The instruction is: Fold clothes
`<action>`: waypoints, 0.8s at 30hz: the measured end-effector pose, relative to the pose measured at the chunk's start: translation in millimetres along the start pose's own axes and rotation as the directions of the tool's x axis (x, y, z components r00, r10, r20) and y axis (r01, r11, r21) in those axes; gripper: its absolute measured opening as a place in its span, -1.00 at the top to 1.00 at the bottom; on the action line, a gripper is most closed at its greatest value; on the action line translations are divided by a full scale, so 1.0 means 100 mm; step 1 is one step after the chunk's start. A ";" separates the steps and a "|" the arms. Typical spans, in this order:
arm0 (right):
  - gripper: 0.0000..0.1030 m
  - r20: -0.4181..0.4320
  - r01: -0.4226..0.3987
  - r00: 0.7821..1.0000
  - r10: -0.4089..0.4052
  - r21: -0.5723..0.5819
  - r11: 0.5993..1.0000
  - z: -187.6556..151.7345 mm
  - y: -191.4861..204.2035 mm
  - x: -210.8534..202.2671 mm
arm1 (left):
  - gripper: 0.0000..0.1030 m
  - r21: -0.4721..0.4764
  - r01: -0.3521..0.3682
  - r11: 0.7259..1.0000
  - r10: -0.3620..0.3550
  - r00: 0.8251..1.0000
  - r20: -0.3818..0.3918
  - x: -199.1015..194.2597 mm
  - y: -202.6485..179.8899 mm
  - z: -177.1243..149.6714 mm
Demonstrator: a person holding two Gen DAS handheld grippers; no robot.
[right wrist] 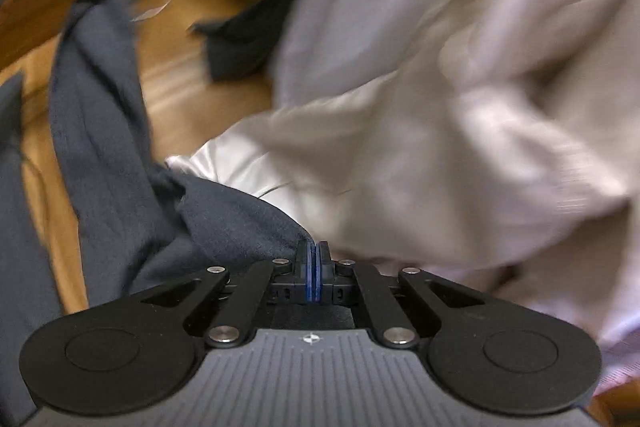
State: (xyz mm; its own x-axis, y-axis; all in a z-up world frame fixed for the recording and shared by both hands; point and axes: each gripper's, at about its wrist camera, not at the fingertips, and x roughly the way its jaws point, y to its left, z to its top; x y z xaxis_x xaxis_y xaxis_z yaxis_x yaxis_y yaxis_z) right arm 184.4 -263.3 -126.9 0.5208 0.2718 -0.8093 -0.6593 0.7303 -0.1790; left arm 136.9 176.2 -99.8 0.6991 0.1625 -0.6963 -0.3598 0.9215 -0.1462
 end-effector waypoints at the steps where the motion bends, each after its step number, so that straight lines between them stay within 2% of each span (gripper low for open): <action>1: 0.96 0.014 0.017 1.000 -0.018 0.024 1.000 0.01 -0.04 -0.05 | 0.82 -0.019 -0.003 1.000 0.003 1.000 0.006 -0.04 0.09 0.03; 3: 0.92 0.024 0.052 0.998 -0.053 0.055 0.997 0.03 -0.07 -0.08 | 0.82 -0.043 -0.013 0.999 0.013 1.000 0.003 -0.03 0.24 0.04; 4: 0.80 0.024 0.070 0.997 -0.071 0.067 0.995 0.04 -0.07 -0.08 | 0.82 -0.050 -0.023 0.999 0.022 1.000 -0.009 0.01 0.30 0.02; 5: 0.58 0.019 0.069 0.997 -0.071 0.074 0.995 0.03 -0.06 -0.09 | 0.82 -0.057 -0.034 0.998 0.032 0.999 -0.026 0.08 0.35 -0.01; 7: 0.41 0.008 0.061 0.998 -0.062 0.084 0.995 -0.01 -0.03 -0.11 | 0.82 -0.097 -0.038 0.995 0.032 0.998 -0.057 0.22 0.48 -0.05; 12: 0.34 -0.036 0.067 0.997 -0.064 0.117 0.991 -0.17 0.02 -0.25 | 0.81 -0.123 -0.063 0.990 0.045 0.989 -0.139 0.63 0.57 -0.23; 15: 0.28 -0.074 0.091 0.994 -0.080 0.162 0.983 -0.38 0.02 -0.45 | 0.70 -0.125 -0.090 0.988 0.069 0.984 -0.165 0.70 0.56 -0.32; 16: 0.28 -0.088 0.101 0.992 -0.086 0.180 0.979 -0.46 0.01 -0.52 | 0.56 -0.129 -0.091 0.987 0.069 0.984 -0.164 0.69 0.56 -0.34; 19: 0.28 -0.124 0.134 0.986 -0.107 0.228 0.964 -0.75 0.03 -0.71 | -0.05 -0.133 -0.075 0.988 0.057 0.989 -0.139 0.62 0.53 -0.37; 20: 0.28 -0.134 0.143 0.985 -0.113 0.245 0.959 -0.85 0.04 -0.76 | -0.15 -0.130 -0.064 0.989 0.047 0.991 -0.128 0.58 0.52 -0.38; 24: 0.28 -0.174 0.187 0.975 -0.137 0.313 0.931 -1.24 0.11 -0.91 | -0.29 -0.119 -0.003 0.993 -0.011 0.993 -0.116 0.42 0.43 -0.42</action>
State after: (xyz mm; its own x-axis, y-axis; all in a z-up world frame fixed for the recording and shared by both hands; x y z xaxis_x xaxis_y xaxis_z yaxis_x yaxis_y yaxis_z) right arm 62.8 -357.7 -124.4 0.5037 0.0557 -0.8621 -0.3467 0.9271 -0.1427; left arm 124.8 207.4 -164.3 0.6269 0.1102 -0.7712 -0.4327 0.8725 -0.2270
